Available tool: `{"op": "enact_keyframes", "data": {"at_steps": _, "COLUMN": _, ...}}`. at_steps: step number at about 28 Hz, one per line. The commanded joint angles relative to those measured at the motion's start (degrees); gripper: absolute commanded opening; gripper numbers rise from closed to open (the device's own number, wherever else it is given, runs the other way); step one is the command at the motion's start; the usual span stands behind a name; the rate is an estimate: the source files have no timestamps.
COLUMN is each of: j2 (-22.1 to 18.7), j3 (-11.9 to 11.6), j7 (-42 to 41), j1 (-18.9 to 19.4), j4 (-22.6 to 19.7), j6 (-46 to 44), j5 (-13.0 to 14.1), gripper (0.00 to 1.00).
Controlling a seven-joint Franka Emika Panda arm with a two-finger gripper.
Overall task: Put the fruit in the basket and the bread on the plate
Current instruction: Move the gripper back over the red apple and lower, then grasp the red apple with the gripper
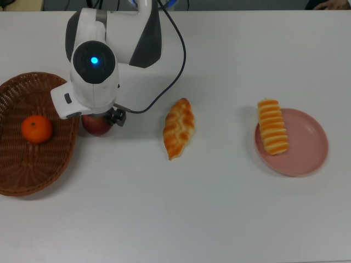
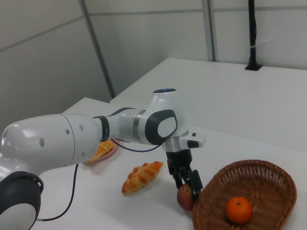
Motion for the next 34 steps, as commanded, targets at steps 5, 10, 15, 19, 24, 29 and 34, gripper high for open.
{"op": "enact_keyframes", "data": {"at_steps": 5, "j2": -0.13, "j3": -0.37, "j7": -1.26, "j1": 0.65, "j4": -1.21, "j6": 1.64, "j5": -0.54, "gripper": 0.85}}
{"op": "enact_keyframes", "data": {"at_steps": 10, "j2": -0.13, "j3": -0.20, "j7": -1.27, "j1": 0.65, "j4": -1.21, "j6": 1.64, "j5": -0.46, "gripper": 0.59}}
{"op": "enact_keyframes", "data": {"at_steps": 15, "j2": -0.57, "j3": 0.07, "j7": -1.27, "j1": 0.65, "j4": -0.86, "j6": 1.55, "j5": 0.33, "gripper": 0.38}}
{"op": "enact_keyframes", "data": {"at_steps": 19, "j2": -2.33, "j3": 0.33, "j7": -1.00, "j1": 0.74, "j4": -0.42, "j6": 1.46, "j5": 1.12, "gripper": 0.38}}
{"op": "enact_keyframes", "data": {"at_steps": 24, "j2": -3.82, "j3": 0.42, "j7": -1.18, "j1": 0.56, "j4": 2.04, "j6": 1.29, "j5": 5.07, "gripper": 0.38}}
{"op": "enact_keyframes", "data": {"at_steps": 29, "j2": -5.93, "j3": -0.37, "j7": -1.79, "j1": -1.10, "j4": 2.92, "j6": 1.55, "j5": 5.17, "gripper": 0.39}}
{"op": "enact_keyframes", "data": {"at_steps": 34, "j2": -5.94, "j3": -0.28, "j7": -3.46, "j1": -6.20, "j4": 5.82, "j6": 2.86, "j5": 4.99, "gripper": 0.39}}
